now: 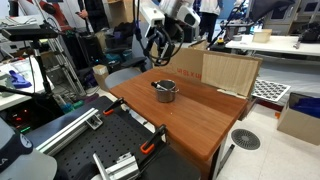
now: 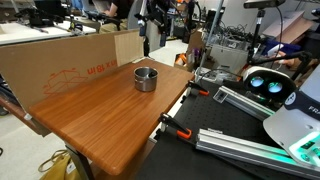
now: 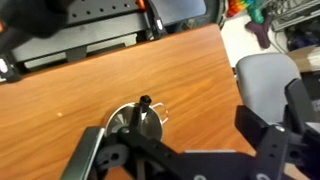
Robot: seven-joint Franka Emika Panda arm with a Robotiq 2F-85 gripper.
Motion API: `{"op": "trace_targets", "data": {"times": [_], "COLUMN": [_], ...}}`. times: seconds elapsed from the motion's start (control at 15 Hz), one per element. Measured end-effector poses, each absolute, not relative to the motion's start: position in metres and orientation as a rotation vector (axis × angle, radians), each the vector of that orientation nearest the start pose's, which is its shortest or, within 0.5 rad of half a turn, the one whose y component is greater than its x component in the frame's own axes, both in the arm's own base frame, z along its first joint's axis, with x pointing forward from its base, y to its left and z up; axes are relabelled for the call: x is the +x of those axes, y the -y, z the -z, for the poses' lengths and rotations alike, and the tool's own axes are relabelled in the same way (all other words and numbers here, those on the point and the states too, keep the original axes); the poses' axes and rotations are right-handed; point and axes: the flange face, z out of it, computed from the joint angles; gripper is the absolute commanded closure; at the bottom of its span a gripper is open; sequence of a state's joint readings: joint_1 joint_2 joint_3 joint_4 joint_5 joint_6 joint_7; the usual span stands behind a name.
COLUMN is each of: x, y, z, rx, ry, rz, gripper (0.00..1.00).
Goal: Put the marker in the put
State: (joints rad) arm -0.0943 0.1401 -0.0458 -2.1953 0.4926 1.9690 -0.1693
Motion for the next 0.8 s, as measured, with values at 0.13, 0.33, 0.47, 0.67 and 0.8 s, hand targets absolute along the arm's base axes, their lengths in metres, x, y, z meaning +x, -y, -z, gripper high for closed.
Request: {"op": "trace_targets", "data": {"times": [0.13, 0.33, 0.47, 0.67, 0.8], "x": [0.5068, 0.5067, 0.5067, 0.5067, 0.5067], "y": [0.0417, 0.0418, 0.0418, 0.0418, 0.0418], "z": [-0.2992, -0.2989, -0.2989, -0.2989, -0.2989], "rx": [-2.642, -2.642, -2.642, -2.642, -2.642], "ry": [-0.34, -0.34, -0.34, -0.34, -0.34], "rz": [-0.387, -0.386, -0.386, -0.386, -0.386], "gripper": [0.0, 0.0, 0.0, 0.0, 0.0]}}
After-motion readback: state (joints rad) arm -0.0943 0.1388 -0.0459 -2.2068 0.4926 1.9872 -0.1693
